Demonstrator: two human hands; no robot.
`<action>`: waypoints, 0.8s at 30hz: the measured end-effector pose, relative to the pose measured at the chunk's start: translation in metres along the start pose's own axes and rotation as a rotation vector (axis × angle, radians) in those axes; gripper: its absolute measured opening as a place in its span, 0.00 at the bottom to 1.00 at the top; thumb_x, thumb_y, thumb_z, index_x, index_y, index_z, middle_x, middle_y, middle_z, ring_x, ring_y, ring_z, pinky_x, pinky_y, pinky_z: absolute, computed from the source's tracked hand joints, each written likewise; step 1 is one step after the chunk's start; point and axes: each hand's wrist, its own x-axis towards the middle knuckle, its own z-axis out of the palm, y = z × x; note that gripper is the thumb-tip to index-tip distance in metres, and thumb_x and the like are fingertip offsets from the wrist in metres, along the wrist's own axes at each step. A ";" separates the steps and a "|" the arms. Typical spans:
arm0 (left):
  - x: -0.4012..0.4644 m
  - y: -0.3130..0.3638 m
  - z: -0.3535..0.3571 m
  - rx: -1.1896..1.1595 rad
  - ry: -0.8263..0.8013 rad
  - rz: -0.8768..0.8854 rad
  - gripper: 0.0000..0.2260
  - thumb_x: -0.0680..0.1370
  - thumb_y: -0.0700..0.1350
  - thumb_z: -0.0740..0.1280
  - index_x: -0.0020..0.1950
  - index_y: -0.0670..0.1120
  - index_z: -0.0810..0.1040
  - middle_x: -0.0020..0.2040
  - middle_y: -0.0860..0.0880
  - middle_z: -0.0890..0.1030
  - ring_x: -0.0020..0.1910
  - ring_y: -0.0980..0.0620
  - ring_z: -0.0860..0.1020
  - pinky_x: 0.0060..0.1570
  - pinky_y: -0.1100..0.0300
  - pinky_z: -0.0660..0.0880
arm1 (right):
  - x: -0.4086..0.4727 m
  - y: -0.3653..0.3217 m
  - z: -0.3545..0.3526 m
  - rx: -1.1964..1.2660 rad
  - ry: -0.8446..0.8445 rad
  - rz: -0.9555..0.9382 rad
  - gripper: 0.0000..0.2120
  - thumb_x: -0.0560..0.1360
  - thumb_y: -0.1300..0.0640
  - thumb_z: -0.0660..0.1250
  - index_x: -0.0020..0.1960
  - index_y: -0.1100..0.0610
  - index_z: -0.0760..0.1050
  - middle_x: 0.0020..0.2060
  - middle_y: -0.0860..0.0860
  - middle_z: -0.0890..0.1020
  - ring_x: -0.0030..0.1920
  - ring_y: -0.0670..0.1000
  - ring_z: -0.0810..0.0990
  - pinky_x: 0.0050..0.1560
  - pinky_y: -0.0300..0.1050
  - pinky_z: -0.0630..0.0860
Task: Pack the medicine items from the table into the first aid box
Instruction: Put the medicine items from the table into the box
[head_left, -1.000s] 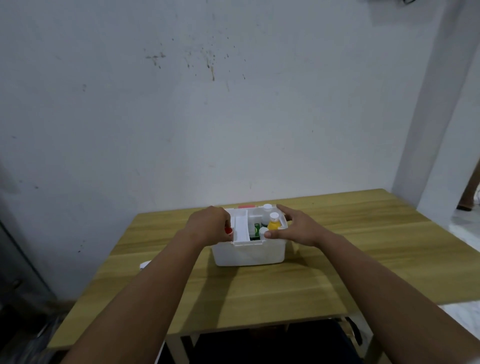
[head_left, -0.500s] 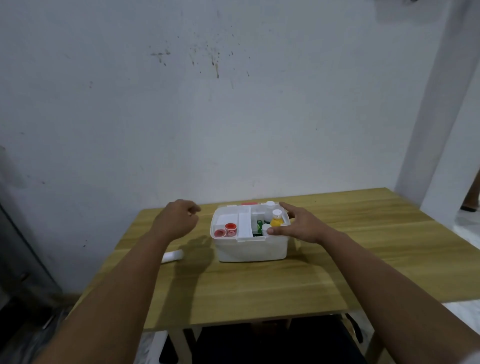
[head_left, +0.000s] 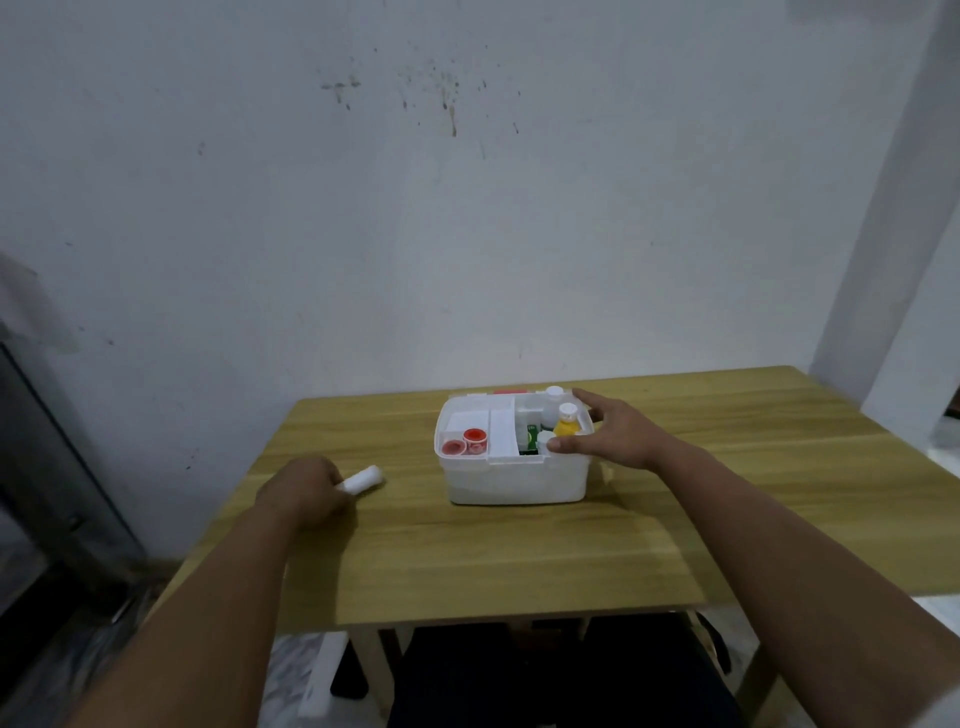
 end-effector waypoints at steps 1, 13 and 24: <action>0.000 0.003 -0.003 -0.032 0.040 0.008 0.12 0.71 0.55 0.74 0.46 0.48 0.88 0.40 0.49 0.84 0.40 0.50 0.82 0.41 0.57 0.77 | 0.000 0.000 0.000 -0.005 0.001 -0.001 0.38 0.68 0.47 0.80 0.74 0.51 0.69 0.48 0.35 0.76 0.50 0.40 0.76 0.44 0.32 0.70; -0.012 0.164 -0.054 -0.330 0.178 0.283 0.16 0.72 0.52 0.76 0.56 0.49 0.78 0.44 0.51 0.83 0.45 0.51 0.83 0.46 0.54 0.78 | 0.001 0.001 -0.002 -0.041 -0.014 0.009 0.40 0.68 0.45 0.80 0.76 0.51 0.67 0.54 0.43 0.76 0.56 0.46 0.74 0.50 0.39 0.70; -0.011 0.216 -0.016 -0.028 0.212 0.260 0.12 0.73 0.53 0.70 0.38 0.48 0.73 0.36 0.50 0.78 0.35 0.49 0.78 0.34 0.60 0.71 | 0.018 0.009 -0.010 -0.112 -0.087 0.034 0.42 0.65 0.40 0.80 0.74 0.47 0.69 0.53 0.40 0.78 0.59 0.47 0.78 0.45 0.33 0.72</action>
